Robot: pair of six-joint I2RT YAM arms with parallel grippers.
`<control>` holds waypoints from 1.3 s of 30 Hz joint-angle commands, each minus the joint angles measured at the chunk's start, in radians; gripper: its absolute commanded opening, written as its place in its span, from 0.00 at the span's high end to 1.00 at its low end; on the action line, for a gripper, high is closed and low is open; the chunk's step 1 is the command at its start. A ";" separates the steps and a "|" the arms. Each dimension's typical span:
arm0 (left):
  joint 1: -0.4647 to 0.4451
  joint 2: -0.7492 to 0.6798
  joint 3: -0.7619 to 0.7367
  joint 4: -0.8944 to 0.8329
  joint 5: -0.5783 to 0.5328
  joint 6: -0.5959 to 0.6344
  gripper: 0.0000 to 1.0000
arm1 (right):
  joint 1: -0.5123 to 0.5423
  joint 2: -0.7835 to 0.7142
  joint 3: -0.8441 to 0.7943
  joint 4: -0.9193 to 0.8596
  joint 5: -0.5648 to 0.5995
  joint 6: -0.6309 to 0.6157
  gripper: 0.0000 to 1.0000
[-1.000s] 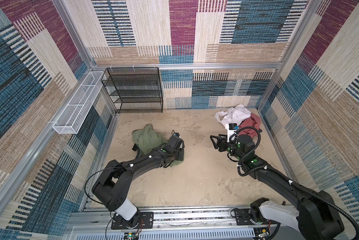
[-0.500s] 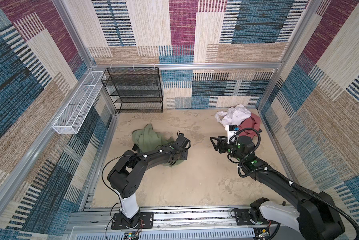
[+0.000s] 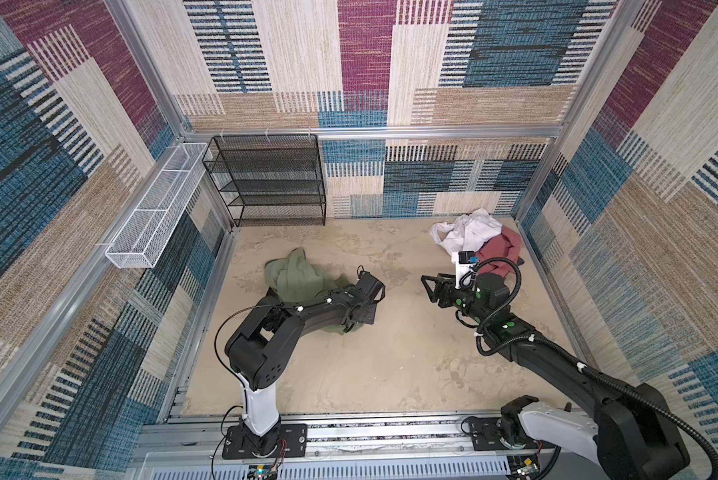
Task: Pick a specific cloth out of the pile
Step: 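Grasp the green shirt's edge with the left gripper, then lift and drag the green shirt with the left gripper toward the robot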
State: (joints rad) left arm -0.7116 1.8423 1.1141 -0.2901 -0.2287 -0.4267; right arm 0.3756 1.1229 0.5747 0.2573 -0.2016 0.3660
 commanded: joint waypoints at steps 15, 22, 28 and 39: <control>-0.010 -0.379 0.020 -0.137 0.059 -0.024 1.00 | -0.009 0.001 0.000 0.045 -0.015 0.030 0.32; -0.005 -0.516 0.062 -0.240 -0.052 0.020 1.00 | -0.009 0.022 0.008 0.051 -0.032 0.042 0.32; 0.065 -0.585 0.129 -0.287 -0.092 0.074 1.00 | -0.008 0.026 0.015 0.052 -0.035 0.047 0.32; 0.206 -0.589 0.252 -0.295 0.007 0.113 1.00 | -0.009 0.044 0.031 0.054 -0.044 0.048 0.32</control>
State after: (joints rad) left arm -0.5140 1.2568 1.3384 -0.5816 -0.2543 -0.3492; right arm 0.3672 1.1652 0.5957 0.2832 -0.2352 0.4038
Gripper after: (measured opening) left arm 0.059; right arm 0.678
